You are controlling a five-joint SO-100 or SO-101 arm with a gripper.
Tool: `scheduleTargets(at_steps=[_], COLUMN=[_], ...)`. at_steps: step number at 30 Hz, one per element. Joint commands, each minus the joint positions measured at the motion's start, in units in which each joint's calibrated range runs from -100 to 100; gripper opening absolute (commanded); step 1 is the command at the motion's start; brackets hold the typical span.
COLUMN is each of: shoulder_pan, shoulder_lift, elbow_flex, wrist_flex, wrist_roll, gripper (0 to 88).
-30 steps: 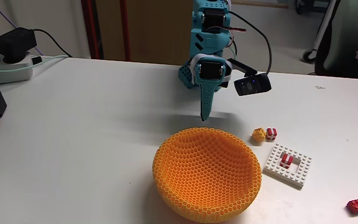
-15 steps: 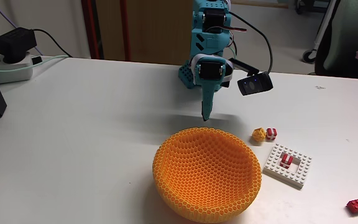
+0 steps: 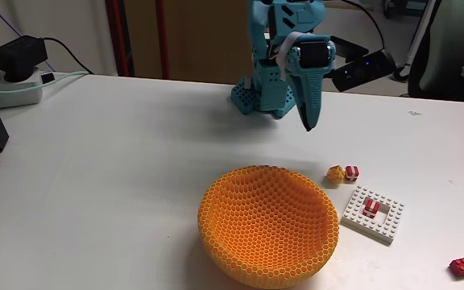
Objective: Pick only small cubed objects and place them into the bowl
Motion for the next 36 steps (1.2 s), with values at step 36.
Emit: scheduleTargets(at_steps=[36], shoulder_pan=[-16.94], shoulder_lift=[47.52], elbow_flex=[-3.67], wrist_flex=[-16.70], wrist_roll=[1.66], gripper=[20.5])
